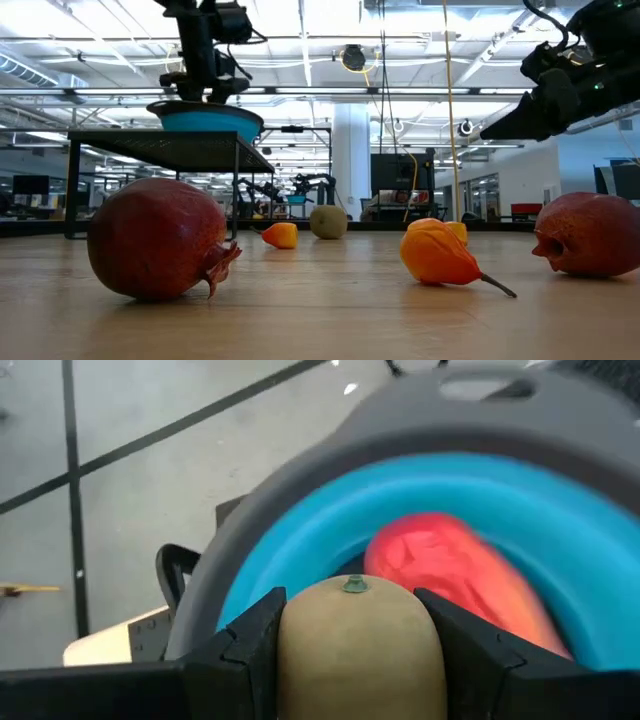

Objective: Pick & Place Fruit
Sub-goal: Put the right kiwi into the blue strainer bowl on the shelf

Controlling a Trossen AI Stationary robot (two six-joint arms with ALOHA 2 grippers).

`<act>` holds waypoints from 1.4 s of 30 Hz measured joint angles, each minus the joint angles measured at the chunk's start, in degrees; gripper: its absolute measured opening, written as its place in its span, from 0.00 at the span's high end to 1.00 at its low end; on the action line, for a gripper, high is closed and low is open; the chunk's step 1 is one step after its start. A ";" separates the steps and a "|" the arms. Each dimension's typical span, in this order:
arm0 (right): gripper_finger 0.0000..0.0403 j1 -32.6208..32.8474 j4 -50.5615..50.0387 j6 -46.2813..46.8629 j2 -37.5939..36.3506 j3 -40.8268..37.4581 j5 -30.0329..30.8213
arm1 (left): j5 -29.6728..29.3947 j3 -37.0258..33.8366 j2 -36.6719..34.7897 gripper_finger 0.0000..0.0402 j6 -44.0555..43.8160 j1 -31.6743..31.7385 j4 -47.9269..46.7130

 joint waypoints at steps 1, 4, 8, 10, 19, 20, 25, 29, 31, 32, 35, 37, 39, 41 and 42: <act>0.99 0.01 0.07 -0.83 0.00 -0.02 -0.01 | 0.12 0.00 0.43 0.54 0.16 -0.01 0.05; 0.99 0.01 0.64 -1.61 0.00 -0.03 -0.01 | 0.21 0.00 0.87 0.54 0.18 -0.11 0.05; 0.99 0.01 0.53 -1.63 0.00 -0.03 -0.01 | 0.06 0.00 0.84 0.54 0.51 0.15 0.19; 0.99 0.01 0.56 -1.63 0.00 -0.03 -0.01 | -0.05 0.00 0.84 0.54 0.92 0.70 0.08; 0.99 0.01 0.59 -1.63 0.00 -0.03 -0.01 | 0.15 0.00 0.84 0.54 3.51 1.77 -0.52; 0.99 0.00 0.58 -1.63 0.01 -0.03 -0.01 | 0.17 0.00 0.84 0.54 3.53 1.76 -0.58; 0.99 0.01 0.58 -1.15 0.02 -0.03 -0.03 | 0.15 0.00 0.84 0.54 3.51 1.79 -0.63; 0.99 0.01 0.59 -1.20 0.02 -0.03 -0.03 | 0.02 0.00 0.84 0.54 3.29 1.79 -0.68; 0.99 0.01 0.58 -1.20 0.02 -0.03 -0.03 | -0.76 0.00 0.84 0.54 3.29 1.79 -0.68; 0.99 0.01 0.58 -1.20 0.02 -0.01 -0.03 | -1.11 -0.18 0.83 0.54 3.37 1.79 -0.47; 0.99 0.01 0.58 -1.20 0.02 -0.01 -0.03 | -1.20 -1.82 0.77 0.54 3.51 1.79 0.89; 0.99 0.01 0.60 -1.20 0.02 -0.01 -0.03 | -1.22 -2.78 0.82 0.54 4.07 1.83 0.69; 0.99 0.01 0.58 -1.20 0.02 -0.01 -0.03 | -1.27 -3.13 0.82 0.54 4.15 1.90 0.21; 0.99 0.01 0.58 -1.20 0.02 -0.01 -0.03 | -1.28 -3.13 0.82 0.54 3.49 1.90 -0.57; 0.99 0.01 0.58 -1.20 0.02 -0.01 -0.03 | -1.27 -3.14 0.82 0.54 3.51 1.90 -0.74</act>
